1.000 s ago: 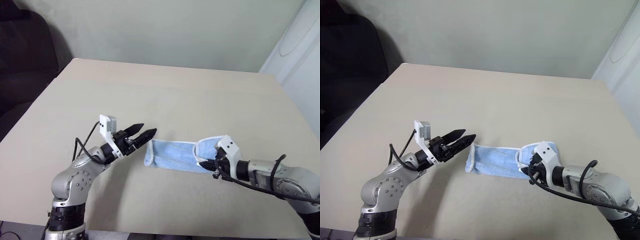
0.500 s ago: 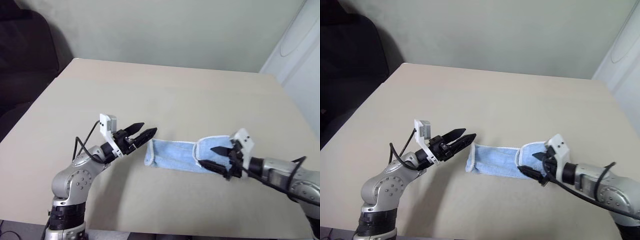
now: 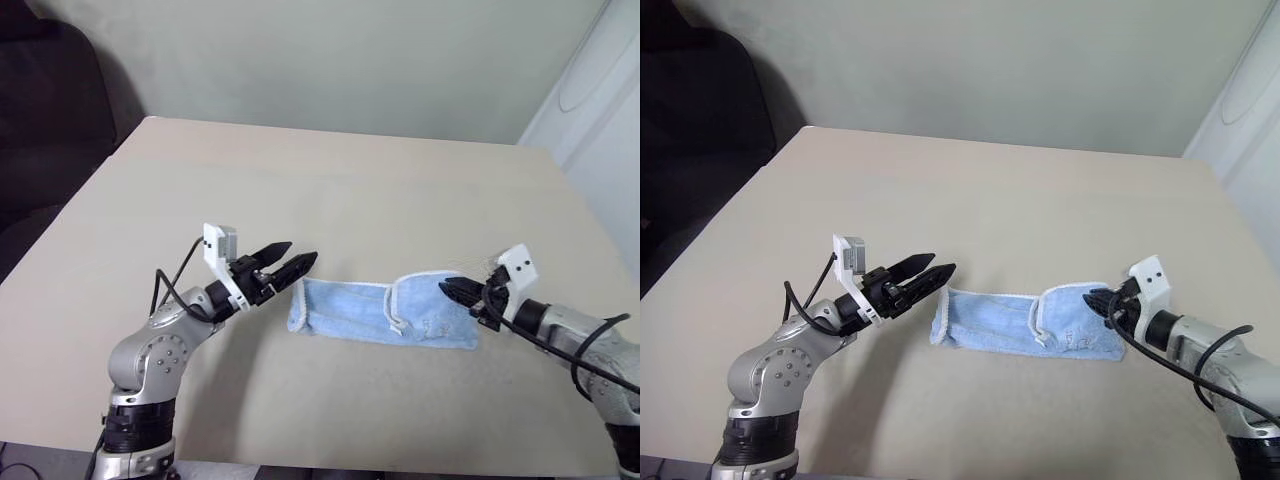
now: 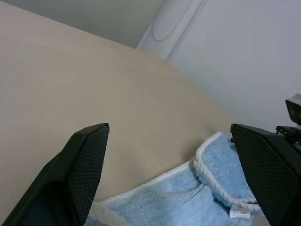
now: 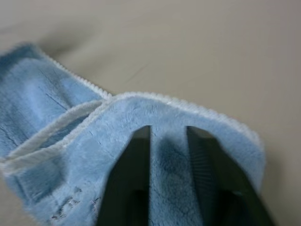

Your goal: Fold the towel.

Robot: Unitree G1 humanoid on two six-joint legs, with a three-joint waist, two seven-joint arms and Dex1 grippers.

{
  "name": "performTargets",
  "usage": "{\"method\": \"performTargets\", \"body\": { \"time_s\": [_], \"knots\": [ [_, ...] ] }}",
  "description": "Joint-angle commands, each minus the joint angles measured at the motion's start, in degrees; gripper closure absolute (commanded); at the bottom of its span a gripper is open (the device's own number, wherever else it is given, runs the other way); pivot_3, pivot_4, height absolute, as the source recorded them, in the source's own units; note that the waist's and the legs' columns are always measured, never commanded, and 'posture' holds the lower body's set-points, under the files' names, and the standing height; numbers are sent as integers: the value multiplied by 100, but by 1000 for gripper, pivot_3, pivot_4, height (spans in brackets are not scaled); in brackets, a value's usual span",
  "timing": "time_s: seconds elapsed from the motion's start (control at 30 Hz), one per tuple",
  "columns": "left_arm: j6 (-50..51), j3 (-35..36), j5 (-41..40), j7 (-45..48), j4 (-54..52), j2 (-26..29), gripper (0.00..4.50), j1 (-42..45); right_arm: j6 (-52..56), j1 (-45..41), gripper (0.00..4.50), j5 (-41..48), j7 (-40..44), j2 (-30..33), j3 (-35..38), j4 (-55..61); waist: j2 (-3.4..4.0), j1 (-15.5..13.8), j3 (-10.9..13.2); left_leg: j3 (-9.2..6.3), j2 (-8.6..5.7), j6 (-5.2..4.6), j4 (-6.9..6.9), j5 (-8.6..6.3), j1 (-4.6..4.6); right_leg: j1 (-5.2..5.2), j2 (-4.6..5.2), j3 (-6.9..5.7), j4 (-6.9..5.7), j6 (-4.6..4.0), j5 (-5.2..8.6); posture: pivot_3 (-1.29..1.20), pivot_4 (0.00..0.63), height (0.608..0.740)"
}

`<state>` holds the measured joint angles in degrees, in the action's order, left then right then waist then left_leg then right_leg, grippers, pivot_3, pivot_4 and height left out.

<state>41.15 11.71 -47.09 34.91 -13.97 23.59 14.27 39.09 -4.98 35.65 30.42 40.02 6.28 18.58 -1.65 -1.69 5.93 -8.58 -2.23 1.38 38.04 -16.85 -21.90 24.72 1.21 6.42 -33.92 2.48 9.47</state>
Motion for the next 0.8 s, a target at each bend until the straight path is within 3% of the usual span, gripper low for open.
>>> {"method": "performTargets", "body": {
  "time_s": [0.03, 0.23, 0.37, 0.57, 0.8],
  "knots": [
    [-152, 144, -25, -19, -180, 23, 0, -40, -476, 33, 4470, -468, 151, -150, -223, -240, 0, -4, 0, -1, 0, 0, 1, 1, 1, -2, 0, 0, 0, 0, 0, 0, 150, 740],
    [-105, 203, -85, -126, -327, 6, 0, -106, -1146, 151, 4470, -1379, 269, -571, -948, -1259, -2, 2, -3, -4, 0, 1, 1, 0, 6, -6, 0, 0, 0, -8, -5, 0, 150, 740],
    [-29, 249, -144, -186, -429, 73, 0, -168, -1488, 209, 4470, -1685, 336, -730, -1052, -1613, -35, 13, -22, -7, 3, 11, -1, -7, 44, -39, -3, -2, 1, -9, -5, 0, 150, 740],
    [248, 578, -486, -418, -730, 292, 0, -456, -1667, 325, 4470, -1258, 316, -739, -255, -779, -26, 18, -15, -8, 1, 19, 0, -21, 50, -40, -2, 0, 3, 19, 15, 0, 150, 740],
    [931, 1376, -1698, -1124, -987, 508, 0, -961, -1244, 10, 4470, -472, 348, -630, 482, 212, 5, 18, 6, -7, 3, 28, -9, -23, 39, -27, -8, 0, 1, 3, 7, 0, 150, 740]
  ]
}}
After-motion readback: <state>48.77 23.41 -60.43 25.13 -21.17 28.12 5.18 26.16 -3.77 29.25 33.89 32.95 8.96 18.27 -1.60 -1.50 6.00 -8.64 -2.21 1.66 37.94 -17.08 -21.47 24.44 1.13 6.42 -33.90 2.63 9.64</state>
